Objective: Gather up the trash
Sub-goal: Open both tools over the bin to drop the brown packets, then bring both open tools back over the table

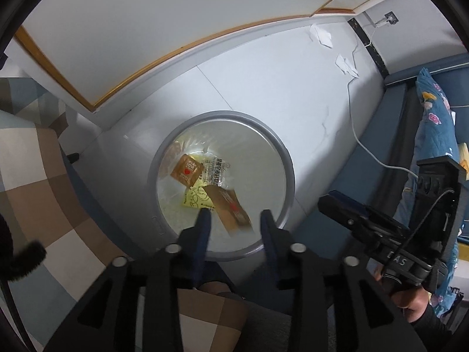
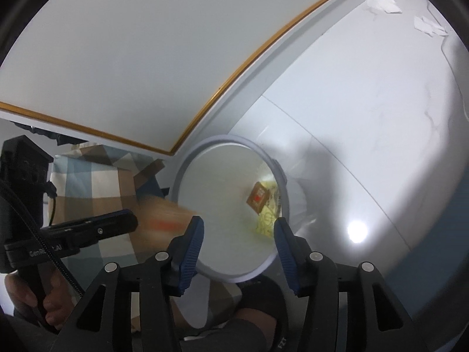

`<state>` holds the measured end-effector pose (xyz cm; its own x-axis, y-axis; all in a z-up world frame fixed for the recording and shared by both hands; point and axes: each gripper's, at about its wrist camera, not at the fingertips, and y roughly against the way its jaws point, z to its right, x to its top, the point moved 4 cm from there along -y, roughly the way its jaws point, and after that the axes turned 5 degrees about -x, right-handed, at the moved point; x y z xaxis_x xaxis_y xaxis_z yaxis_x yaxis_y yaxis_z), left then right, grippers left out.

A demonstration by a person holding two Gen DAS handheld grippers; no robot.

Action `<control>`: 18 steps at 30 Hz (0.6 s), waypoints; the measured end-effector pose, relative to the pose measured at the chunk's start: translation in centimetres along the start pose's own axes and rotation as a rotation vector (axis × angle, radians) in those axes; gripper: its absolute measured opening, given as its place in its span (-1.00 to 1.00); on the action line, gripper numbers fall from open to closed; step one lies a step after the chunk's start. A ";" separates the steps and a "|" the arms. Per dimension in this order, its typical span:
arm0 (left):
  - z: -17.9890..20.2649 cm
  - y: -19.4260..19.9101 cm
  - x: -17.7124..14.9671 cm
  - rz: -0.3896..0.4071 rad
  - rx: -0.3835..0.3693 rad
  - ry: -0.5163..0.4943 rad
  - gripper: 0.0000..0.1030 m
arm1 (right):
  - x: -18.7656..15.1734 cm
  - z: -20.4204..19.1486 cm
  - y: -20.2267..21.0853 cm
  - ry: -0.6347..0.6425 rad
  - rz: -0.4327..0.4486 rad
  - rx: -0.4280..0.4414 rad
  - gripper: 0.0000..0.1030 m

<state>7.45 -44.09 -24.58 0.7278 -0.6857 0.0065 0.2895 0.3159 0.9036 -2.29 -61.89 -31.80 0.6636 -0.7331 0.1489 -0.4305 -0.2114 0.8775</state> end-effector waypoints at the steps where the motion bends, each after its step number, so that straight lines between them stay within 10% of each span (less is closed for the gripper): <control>1: 0.0 0.0 -0.1 0.000 0.007 0.000 -0.29 | 0.1 -0.1 0.1 0.000 0.005 0.000 -0.04; 18: 0.0 4.9 -0.9 0.215 0.123 0.009 0.13 | 0.6 -1.3 3.4 0.024 0.070 -0.003 0.23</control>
<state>8.28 -41.92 -20.16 0.7699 -0.6055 0.2016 0.0493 0.3714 0.9272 -2.56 -62.22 -28.10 0.6466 -0.7301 0.2212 -0.4750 -0.1584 0.8656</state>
